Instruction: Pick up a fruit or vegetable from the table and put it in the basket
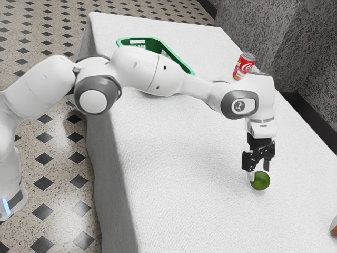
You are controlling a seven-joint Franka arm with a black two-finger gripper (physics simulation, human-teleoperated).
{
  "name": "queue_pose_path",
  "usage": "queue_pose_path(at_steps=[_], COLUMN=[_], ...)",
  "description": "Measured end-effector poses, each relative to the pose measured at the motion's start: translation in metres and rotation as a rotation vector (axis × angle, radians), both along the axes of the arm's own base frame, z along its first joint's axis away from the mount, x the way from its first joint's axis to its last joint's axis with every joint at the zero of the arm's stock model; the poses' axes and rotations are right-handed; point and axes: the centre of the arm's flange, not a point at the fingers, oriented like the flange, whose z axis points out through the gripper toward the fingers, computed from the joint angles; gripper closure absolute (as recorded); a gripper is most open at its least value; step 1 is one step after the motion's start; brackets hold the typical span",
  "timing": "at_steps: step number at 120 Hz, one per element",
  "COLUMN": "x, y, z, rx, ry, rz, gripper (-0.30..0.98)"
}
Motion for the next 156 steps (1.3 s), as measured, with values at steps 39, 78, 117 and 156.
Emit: queue_pose_path(at_steps=[39,78,117,156], x=[0.006,0.009,0.010,-0.006], y=[-0.004,-0.009,-0.017,-0.004], z=[-0.019,-0.028,-0.027,0.040], rx=[0.001,0.004,0.008,0.069], ry=[-0.016,-0.037,-0.067,-0.088], rz=[-0.006,-0.016,-0.019,0.013], gripper=[0.00,0.05,0.44,0.55])
